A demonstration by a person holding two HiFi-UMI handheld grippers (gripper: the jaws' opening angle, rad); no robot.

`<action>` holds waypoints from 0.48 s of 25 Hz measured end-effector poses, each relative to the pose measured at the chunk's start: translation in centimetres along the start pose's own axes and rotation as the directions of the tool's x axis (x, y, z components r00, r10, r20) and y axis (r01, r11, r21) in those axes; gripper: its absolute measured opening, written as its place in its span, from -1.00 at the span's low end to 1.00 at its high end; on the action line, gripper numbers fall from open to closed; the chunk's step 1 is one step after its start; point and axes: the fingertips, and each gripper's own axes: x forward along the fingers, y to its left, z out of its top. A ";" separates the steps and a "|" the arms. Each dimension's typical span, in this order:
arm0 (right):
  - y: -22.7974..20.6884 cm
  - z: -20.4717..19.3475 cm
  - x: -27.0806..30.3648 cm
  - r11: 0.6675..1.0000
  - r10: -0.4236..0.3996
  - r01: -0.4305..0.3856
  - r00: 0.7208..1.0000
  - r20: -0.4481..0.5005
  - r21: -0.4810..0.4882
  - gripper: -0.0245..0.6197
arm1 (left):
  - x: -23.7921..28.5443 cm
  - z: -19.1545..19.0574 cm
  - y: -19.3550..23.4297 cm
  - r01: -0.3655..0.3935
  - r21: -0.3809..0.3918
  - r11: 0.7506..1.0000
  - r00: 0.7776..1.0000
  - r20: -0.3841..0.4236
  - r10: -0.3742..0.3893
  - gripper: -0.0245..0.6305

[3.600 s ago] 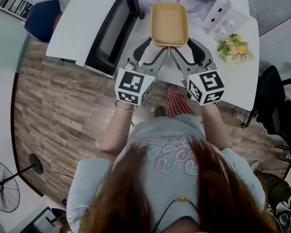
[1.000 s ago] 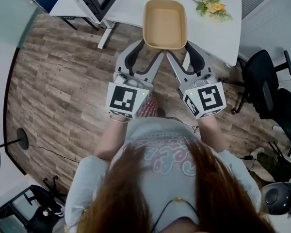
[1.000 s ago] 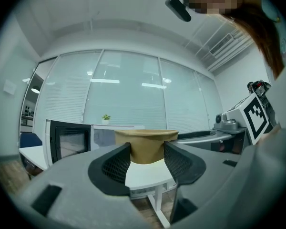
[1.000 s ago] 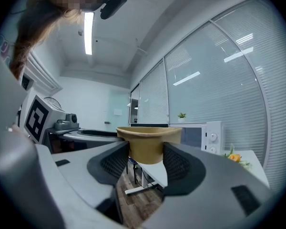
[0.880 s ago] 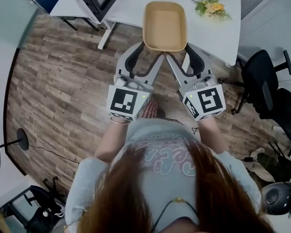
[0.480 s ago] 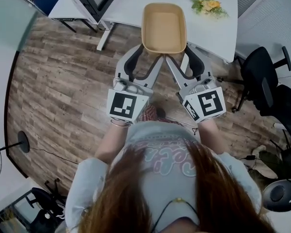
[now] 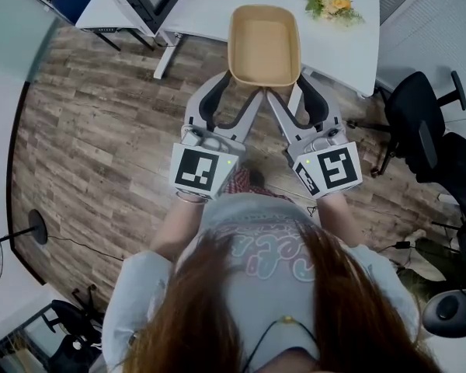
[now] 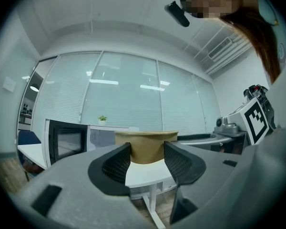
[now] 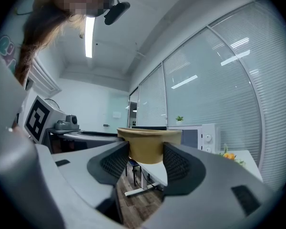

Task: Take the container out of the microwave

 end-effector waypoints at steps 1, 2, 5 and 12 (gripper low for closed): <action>0.0 0.0 -0.1 1.000 0.000 0.000 1.000 0.002 0.001 -0.25 | 0.0 0.0 -0.1 0.001 0.002 1.000 1.000 0.000 -0.001 -0.26; 0.0 0.0 -0.1 1.000 0.000 0.000 1.000 0.003 0.001 -0.25 | 0.0 0.0 -0.1 0.003 0.008 1.000 1.000 0.000 -0.003 -0.26; -0.1 -0.1 -0.2 1.000 -0.001 0.001 1.000 0.004 0.000 -0.25 | 0.0 -0.1 -0.2 0.006 0.017 1.000 1.000 0.002 -0.006 -0.26; 0.2 0.0 -0.4 1.000 -0.012 0.012 1.000 0.005 0.004 -0.25 | -0.2 0.0 -0.3 0.008 0.004 1.000 1.000 0.003 -0.008 -0.26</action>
